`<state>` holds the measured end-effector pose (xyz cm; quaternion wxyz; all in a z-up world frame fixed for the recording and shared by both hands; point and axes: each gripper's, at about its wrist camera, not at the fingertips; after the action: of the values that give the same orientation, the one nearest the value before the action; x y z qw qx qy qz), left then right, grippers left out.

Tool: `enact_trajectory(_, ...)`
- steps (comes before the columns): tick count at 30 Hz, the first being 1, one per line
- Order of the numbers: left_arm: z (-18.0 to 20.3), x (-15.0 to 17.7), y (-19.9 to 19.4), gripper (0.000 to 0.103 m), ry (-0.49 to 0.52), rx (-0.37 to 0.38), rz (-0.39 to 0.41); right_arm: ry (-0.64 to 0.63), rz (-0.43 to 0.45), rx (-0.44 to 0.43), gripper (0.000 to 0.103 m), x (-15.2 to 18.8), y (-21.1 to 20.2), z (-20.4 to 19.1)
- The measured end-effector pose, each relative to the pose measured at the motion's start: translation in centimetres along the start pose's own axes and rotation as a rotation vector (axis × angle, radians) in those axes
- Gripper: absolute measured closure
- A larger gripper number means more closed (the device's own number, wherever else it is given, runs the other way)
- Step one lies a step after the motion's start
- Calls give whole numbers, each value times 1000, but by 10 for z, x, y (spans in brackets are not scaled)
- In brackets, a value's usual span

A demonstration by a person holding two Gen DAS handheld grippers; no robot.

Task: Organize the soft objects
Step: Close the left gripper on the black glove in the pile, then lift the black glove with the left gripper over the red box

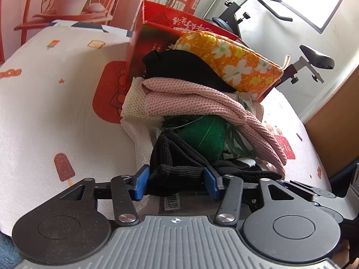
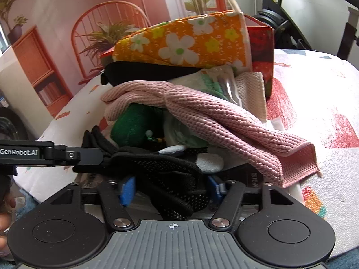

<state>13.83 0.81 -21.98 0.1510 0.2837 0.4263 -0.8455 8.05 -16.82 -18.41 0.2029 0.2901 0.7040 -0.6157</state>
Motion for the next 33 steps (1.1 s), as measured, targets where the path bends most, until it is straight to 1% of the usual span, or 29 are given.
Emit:
enact_trajectory(1, 2, 0, -2, 60, 9, 6, 8, -3, 0, -7, 57, 0, -1, -1)
enact_trajectory(2, 3, 0, -3, 65, 14, 23, 12, -6, 0, -13, 60, 0, -2, -1)
enact_trajectory(3, 4, 0, -5, 69, 16, 42, 15, -9, 1, -16, 66, 0, -2, -2)
enact_trajectory(4, 5, 0, -6, 71, 23, 52, 20, -11, 3, -17, 72, 0, -4, -3)
enact_trajectory(7, 10, 2, -9, 76, 50, 53, 36, -7, 17, -29, 81, 0, -7, -2)
enact_trajectory(9, 10, 2, -12, 77, 48, 57, 45, -3, 35, -35, 84, 0, -12, -2)
enact_trajectory(16, 20, 3, -27, 77, 85, 53, 92, -2, 117, -47, 86, -3, -33, -4)
enact_trajectory(24, 35, 3, -54, 77, 145, 60, 174, -20, 223, -41, 86, -11, -62, -9)
enact_trajectory(29, 50, -11, -64, 77, 185, 71, 210, -33, 284, -23, 86, -23, -82, -13)
enact_trajectory(33, 65, -31, -71, 77, 229, 73, 242, -67, 348, -10, 86, -43, -97, -16)
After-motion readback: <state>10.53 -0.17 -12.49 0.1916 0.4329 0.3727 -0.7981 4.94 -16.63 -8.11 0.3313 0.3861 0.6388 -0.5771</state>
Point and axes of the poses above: each gripper's, at about its wrist camera, not at the fingertips, and y roughly the way its jaws point, z to its right, x to its underside, and after that the axes turned 10 degrees about x, right-handed
